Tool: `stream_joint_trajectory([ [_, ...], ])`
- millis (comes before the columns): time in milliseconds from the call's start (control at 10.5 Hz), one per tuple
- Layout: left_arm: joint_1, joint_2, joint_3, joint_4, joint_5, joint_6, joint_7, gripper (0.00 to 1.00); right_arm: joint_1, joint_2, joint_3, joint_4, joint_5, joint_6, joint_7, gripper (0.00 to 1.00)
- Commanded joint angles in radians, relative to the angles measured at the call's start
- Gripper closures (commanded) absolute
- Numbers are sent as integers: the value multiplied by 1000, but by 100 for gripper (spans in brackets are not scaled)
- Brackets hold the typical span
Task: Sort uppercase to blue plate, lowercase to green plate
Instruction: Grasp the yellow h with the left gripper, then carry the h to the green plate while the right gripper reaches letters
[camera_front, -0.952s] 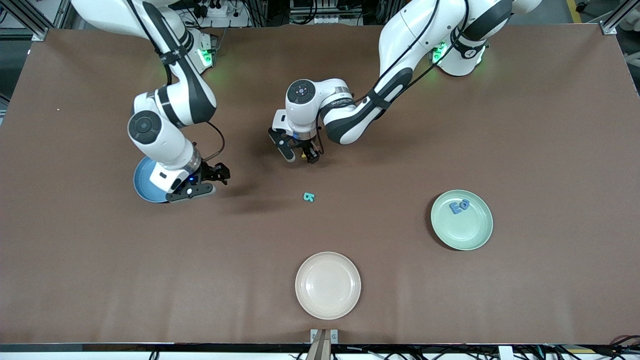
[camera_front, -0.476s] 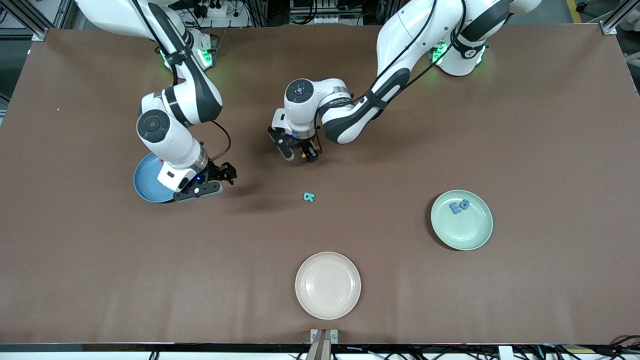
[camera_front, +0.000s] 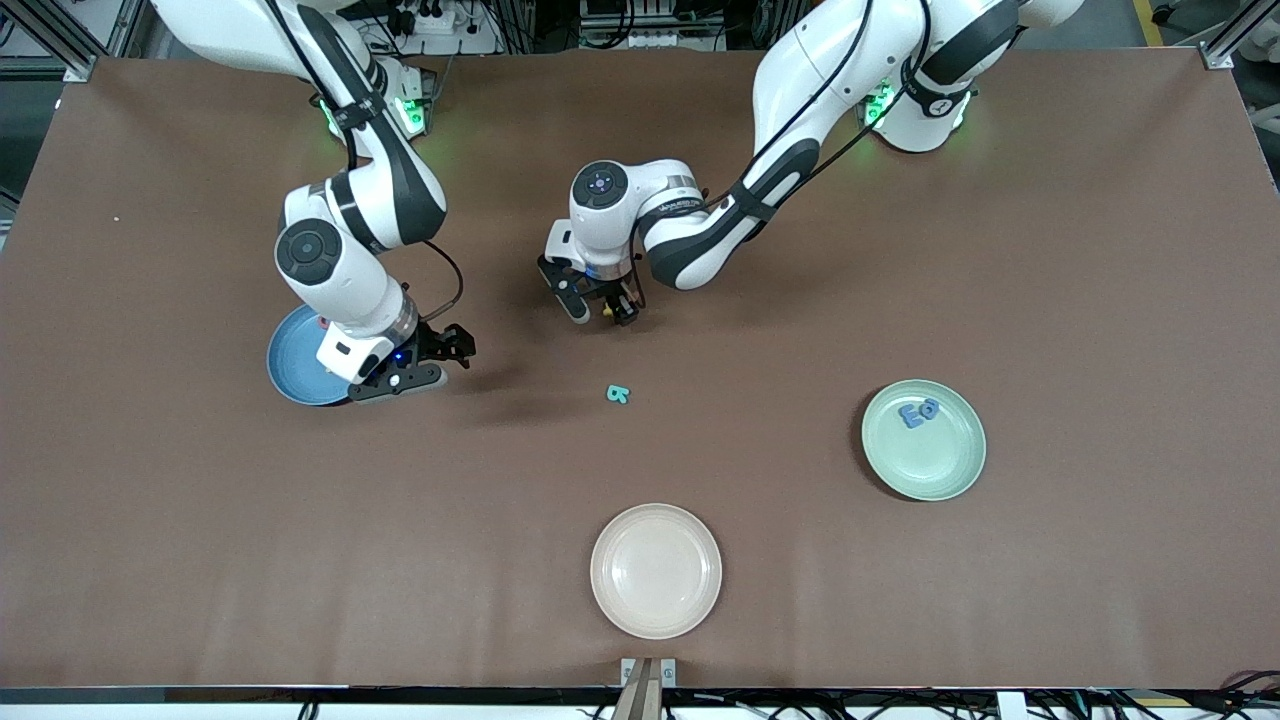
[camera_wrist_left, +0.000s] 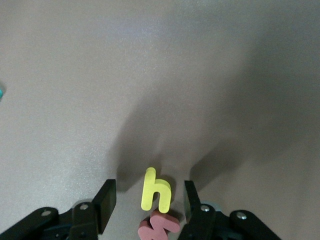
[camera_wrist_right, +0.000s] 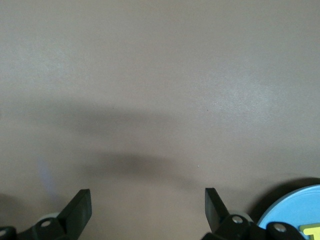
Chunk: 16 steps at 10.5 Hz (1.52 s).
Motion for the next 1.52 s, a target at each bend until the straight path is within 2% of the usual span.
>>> stream_joint_trajectory([
  [0,-13,12,8,18,34,6,-12,40,-5,-1,9,-2,9,7,14,0],
  [286,-13,13,8,16,35,6,-21,42,-5,-1,9,-2,9,7,14,0],
  [476,-13,13,8,16,35,6,-21,61,-5,-1,9,-2,9,7,14,0],
  [762,-8,10,8,13,35,4,-48,95,-5,0,9,-2,9,7,14,0],
  [857,0,4,8,13,37,-1,-70,100,-5,2,9,-2,9,7,14,0],
  [1143,47,-98,12,12,17,-138,-136,100,-5,2,10,-2,9,7,14,0],
  [1429,179,-224,9,7,-121,-302,-110,100,29,23,10,17,6,29,17,0],
])
